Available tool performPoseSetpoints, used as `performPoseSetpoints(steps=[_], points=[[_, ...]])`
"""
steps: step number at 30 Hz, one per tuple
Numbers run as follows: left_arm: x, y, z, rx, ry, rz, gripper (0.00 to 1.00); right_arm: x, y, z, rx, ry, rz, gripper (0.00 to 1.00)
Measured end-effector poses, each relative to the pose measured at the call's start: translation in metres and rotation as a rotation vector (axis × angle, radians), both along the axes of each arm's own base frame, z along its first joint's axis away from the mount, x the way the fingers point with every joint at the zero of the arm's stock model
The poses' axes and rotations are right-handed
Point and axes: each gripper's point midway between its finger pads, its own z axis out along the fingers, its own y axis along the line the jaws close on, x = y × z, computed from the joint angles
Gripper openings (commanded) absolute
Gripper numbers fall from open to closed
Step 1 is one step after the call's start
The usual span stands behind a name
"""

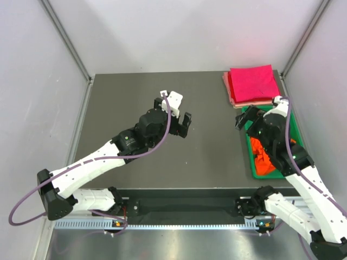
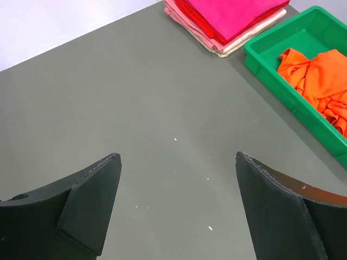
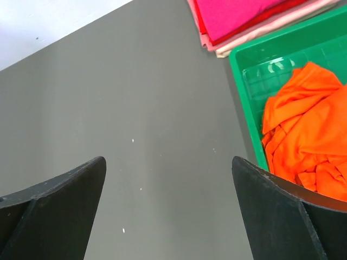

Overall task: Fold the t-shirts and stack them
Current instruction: Grab the tshirt from the pile

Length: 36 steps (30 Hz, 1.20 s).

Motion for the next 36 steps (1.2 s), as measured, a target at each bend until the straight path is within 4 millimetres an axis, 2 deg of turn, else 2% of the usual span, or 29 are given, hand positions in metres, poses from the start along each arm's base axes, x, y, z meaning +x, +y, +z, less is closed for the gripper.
performPoseSetpoints(steps=[7,11,14,16,17,20,21,22,25,30,32,36], points=[[0.000,0.003,0.003,0.001,-0.010,0.008,0.90,0.007,-0.005,-0.010,0.016,0.035,-0.077,1.00],[0.001,0.005,0.003,0.006,-0.016,0.016,0.89,0.022,-0.016,-0.033,-0.024,0.107,-0.182,1.00],[0.002,0.005,0.004,0.008,-0.019,0.020,0.89,0.040,-0.047,-0.067,-0.101,0.234,-0.320,1.00],[0.002,0.007,0.005,0.010,-0.024,0.029,0.89,0.048,-0.084,-0.098,-0.128,0.347,-0.447,1.00],[0.003,0.008,0.006,0.011,-0.027,0.032,0.89,0.047,-0.108,-0.113,-0.135,0.403,-0.521,1.00],[0.003,0.010,0.007,0.011,-0.037,0.039,0.89,0.034,-0.161,-0.141,-0.110,0.504,-0.689,1.00],[0.003,0.010,0.008,0.011,-0.040,0.039,0.89,0.030,-0.166,-0.146,-0.108,0.520,-0.708,1.00],[0.003,0.010,0.008,0.010,-0.042,0.039,0.89,0.021,-0.183,-0.153,-0.091,0.542,-0.767,1.00],[0.003,0.011,0.008,0.012,-0.046,0.038,0.89,0.016,-0.197,-0.168,-0.061,0.584,-0.819,0.99],[0.005,0.014,0.008,0.021,-0.053,0.054,0.88,0.022,-0.203,-0.206,-0.025,0.673,-0.827,0.98],[0.005,0.015,0.009,0.023,-0.055,0.061,0.88,0.023,-0.203,-0.221,-0.020,0.702,-0.824,0.91],[0.006,0.016,0.008,0.025,-0.057,0.069,0.88,0.030,-0.206,-0.238,0.036,0.706,-0.816,0.46]])
